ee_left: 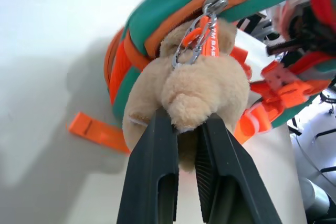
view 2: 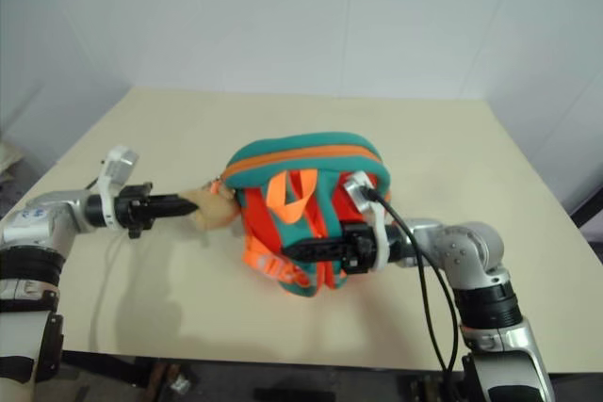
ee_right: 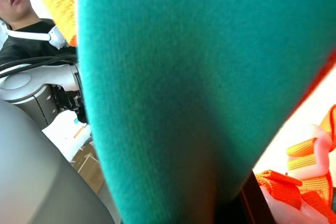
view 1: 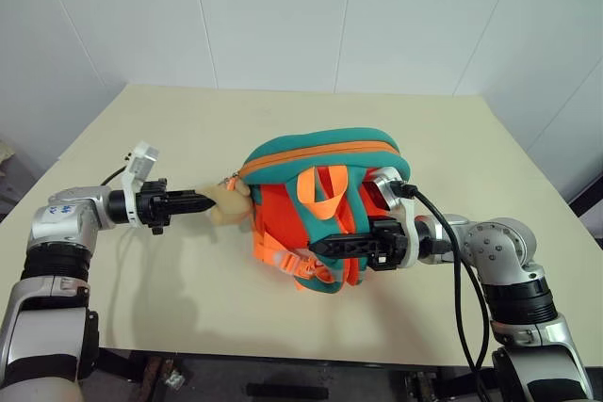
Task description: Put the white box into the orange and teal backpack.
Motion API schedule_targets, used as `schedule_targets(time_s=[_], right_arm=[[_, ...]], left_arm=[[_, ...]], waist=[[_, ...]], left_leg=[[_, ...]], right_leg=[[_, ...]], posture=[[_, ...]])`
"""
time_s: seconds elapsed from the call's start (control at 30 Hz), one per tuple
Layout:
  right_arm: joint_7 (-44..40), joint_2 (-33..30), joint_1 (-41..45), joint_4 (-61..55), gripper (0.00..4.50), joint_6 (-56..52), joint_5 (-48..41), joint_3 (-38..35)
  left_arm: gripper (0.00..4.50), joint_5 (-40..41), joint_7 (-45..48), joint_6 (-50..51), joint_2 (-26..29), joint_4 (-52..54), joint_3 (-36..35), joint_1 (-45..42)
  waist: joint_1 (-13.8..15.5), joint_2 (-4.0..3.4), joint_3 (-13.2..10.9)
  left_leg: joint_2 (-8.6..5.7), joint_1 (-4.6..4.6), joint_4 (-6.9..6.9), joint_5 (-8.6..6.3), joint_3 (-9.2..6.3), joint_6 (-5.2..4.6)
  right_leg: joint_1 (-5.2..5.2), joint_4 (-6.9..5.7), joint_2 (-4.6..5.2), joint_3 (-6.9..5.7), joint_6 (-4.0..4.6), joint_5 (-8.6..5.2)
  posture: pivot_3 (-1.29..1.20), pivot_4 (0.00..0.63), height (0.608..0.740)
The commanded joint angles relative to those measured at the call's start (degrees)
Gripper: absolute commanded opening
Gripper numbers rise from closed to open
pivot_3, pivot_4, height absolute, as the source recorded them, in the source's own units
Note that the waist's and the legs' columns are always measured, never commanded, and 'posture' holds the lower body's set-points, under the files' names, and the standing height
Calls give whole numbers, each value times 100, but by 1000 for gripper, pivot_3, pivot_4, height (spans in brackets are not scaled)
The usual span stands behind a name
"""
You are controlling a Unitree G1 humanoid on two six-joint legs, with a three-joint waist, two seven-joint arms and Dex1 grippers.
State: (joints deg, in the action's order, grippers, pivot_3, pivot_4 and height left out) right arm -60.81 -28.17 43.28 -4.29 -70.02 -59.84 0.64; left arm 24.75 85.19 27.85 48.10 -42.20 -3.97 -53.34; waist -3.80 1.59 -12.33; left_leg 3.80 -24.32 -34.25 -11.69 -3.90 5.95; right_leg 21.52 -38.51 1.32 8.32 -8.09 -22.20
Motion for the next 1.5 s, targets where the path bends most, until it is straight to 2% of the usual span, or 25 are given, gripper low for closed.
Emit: schedule_targets(time_s=[0.03,0.33,0.6,0.93,1.13,1.2,1.37,1.4,1.43,1.5], right_arm=[[-16,67,4,-159,56,32,-180,-128],[-26,80,22,-153,56,21,-175,-146],[15,56,-14,-226,56,-10,-227,-193],[106,91,-67,-273,56,0,-286,-213],[135,119,-60,-256,56,6,-317,-204],[138,150,-43,-233,56,18,-309,-183],[165,167,44,-186,56,-53,-394,-247],[187,168,69,-177,710,-56,-409,-270],[148,142,107,-204,942,-59,-462,-302],[140,114,138,-280,1701,81,-397,-310]], left_arm=[[191,-230,-41,-390,307,-148,-163,-163],[191,-1347,-552,-1961,455,-1007,266,-524],[191,-2036,-1111,-3076,39,-1432,691,-773],[191,-2327,-1081,-3388,-438,-1264,950,-718],[191,-2573,-896,-3586,-412,-908,1228,-457],[191,-2421,-760,-3451,-437,-706,1164,-310],[191,-1608,-580,-2922,-412,-98,493,-296],[864,-1543,-564,-2835,-372,30,421,-261],[1057,-1473,-468,-2679,-268,233,367,-183],[1770,-1421,-377,-2576,-95,534,286,-38]], waist=[[-18,0,0],[-99,0,0],[-77,0,0],[-70,0,0],[-59,0,0],[-57,-1,1],[-45,0,0],[-46,0,0],[-47,0,0],[-52,0,0]], left_leg=[[0,0,3,0,0,0],[0,1,6,1,0,1],[0,1,5,1,0,1],[-1,1,1,1,0,1],[-1,1,-1,1,0,0],[-1,1,0,1,0,1],[-1,1,-2,1,0,0],[-1,0,-2,1,0,0],[-1,0,-1,1,0,0],[-1,0,3,1,0,1]], right_leg=[[0,4,0,0,0,0],[-1,5,1,-1,1,-1],[-2,6,1,-1,0,-1],[-3,1,1,-1,0,0],[-4,-1,1,-1,0,0],[-5,0,1,0,0,-1],[-4,-3,1,-1,0,-1],[-4,-2,1,-1,0,-1],[-4,-1,1,-1,0,-1],[-3,1,1,-1,0,-1]], posture=[[0,150,740],[0,150,740],[0,150,740],[0,150,740],[0,150,740],[0,150,740],[0,150,740],[0,150,740],[0,150,740],[0,150,740]])
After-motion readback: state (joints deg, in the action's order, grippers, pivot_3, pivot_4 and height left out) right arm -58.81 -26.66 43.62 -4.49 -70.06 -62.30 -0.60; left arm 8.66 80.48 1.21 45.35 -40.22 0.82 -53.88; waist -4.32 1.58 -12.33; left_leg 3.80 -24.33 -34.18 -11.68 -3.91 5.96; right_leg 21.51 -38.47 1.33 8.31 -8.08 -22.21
